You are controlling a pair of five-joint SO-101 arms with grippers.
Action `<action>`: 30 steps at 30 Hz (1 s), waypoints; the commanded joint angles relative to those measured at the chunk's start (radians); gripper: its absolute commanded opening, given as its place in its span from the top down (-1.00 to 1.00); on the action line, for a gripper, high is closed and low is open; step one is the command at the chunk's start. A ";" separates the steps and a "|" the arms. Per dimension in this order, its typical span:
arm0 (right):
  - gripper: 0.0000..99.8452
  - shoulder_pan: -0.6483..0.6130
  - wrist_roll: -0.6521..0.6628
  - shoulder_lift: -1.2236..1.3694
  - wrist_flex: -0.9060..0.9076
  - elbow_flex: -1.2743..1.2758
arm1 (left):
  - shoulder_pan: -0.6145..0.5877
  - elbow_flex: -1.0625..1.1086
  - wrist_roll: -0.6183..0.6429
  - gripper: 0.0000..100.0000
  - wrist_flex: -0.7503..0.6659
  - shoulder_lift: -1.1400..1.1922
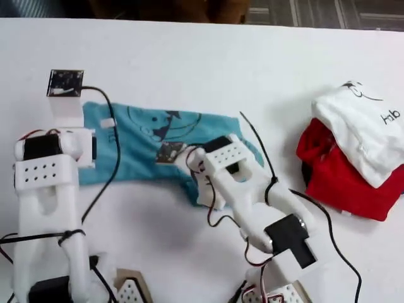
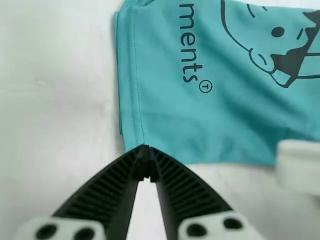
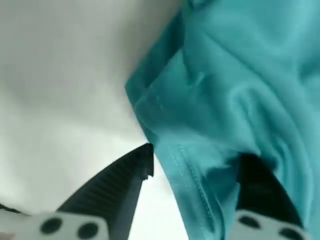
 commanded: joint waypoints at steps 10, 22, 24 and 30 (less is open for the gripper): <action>0.45 -0.018 0.009 0.111 -0.064 0.015 | -0.006 -0.005 -0.003 0.95 -0.011 -0.015; 0.89 -0.027 0.003 0.153 -0.054 -0.049 | -0.006 -0.005 -0.003 0.95 -0.011 -0.015; 0.95 -0.025 0.003 0.148 -0.054 -0.049 | -0.006 -0.005 -0.003 0.95 -0.011 -0.015; 0.96 -0.025 0.003 0.142 -0.027 -0.052 | -0.006 -0.005 -0.003 0.95 -0.011 -0.015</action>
